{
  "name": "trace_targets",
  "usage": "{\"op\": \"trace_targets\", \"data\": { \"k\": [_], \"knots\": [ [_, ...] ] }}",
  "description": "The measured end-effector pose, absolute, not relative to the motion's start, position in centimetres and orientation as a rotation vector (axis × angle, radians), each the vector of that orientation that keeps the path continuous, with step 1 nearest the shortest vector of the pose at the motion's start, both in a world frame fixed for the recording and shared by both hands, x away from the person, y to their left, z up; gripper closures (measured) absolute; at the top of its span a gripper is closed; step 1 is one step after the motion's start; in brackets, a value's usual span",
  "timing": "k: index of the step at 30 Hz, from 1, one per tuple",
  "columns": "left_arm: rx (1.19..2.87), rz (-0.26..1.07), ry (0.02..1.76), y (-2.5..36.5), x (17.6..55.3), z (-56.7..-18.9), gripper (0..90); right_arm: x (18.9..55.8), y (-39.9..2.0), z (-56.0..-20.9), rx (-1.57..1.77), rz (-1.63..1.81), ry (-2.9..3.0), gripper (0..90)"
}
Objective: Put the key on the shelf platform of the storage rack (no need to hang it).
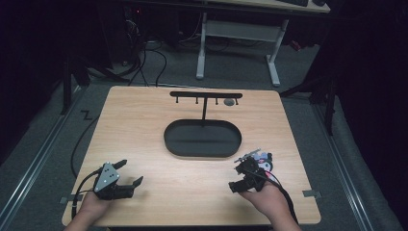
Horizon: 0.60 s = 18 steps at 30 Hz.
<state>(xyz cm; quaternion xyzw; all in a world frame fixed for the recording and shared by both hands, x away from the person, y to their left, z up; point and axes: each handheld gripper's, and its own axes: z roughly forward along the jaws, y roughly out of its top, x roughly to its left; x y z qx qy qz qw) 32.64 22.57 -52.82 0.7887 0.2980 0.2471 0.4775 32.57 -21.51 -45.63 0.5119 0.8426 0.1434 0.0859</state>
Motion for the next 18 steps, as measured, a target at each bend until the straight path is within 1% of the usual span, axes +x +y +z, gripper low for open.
{"op": "trace_targets", "data": {
  "k": [6, 18],
  "knots": [
    [1.928, 0.603, 0.728, 22.6, 32.6, -52.8, 15.5, 32.9, -23.0, -44.3, 1.539, 0.403, 2.473, 27.5],
    [1.927, 0.602, 0.728, 22.5, 32.7, -52.8, 15.5, 32.9, -25.7, -43.6, 1.617, 0.366, 2.393, 28.0]
  ]
}}
